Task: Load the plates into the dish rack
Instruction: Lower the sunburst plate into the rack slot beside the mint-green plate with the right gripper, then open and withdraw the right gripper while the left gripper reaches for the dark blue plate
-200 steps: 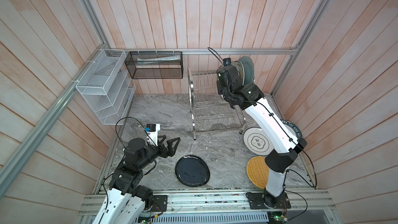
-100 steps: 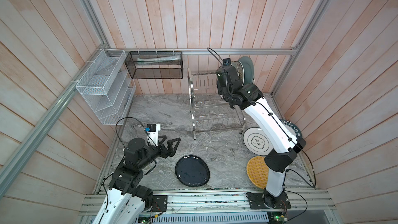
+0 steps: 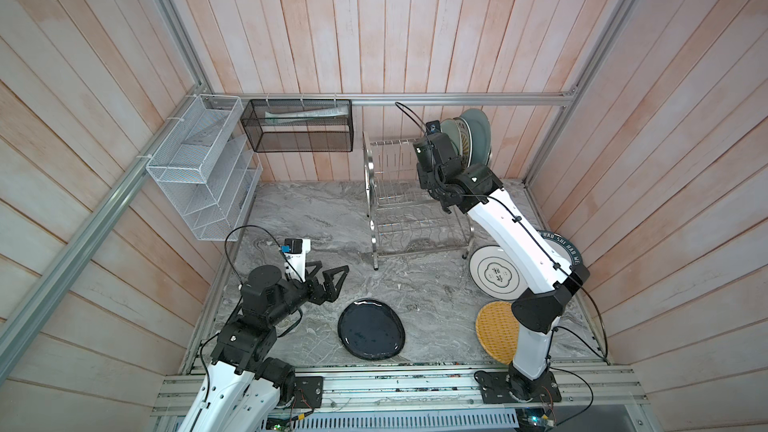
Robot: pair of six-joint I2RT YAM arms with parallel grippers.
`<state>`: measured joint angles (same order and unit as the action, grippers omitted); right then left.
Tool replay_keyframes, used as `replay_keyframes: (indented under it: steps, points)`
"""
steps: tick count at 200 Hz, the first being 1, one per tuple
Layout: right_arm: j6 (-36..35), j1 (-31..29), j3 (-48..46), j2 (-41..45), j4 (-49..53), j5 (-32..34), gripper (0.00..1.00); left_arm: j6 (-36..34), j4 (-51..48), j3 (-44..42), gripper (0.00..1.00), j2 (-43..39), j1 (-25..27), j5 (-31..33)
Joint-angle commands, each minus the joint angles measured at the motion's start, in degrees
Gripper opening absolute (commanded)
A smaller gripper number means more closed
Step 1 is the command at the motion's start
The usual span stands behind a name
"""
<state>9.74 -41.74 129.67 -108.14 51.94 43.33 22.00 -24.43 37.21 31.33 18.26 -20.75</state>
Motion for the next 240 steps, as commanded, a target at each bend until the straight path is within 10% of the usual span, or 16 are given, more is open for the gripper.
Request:
replay_keyframes:
  steps: [1, 155, 240]
  points:
    - [-0.4, 0.3, -0.3, 2.5, -0.4, 0.3, 0.43, -1.2, 1.2, -0.9, 1.0, -0.1, -0.5, -0.7]
    - [-1.0, -2.1, -1.1, 10.1, -1.7, -2.4, 0.66, 1.5, 0.9, -0.5, 1.0, 1.3, -0.5, -1.9]
    - [5.7, -3.5, -40.8, 42.8, -17.5, -17.2, 0.89, 22.6, -7.8, -5.6, 1.0, -0.3, -0.3, -3.2]
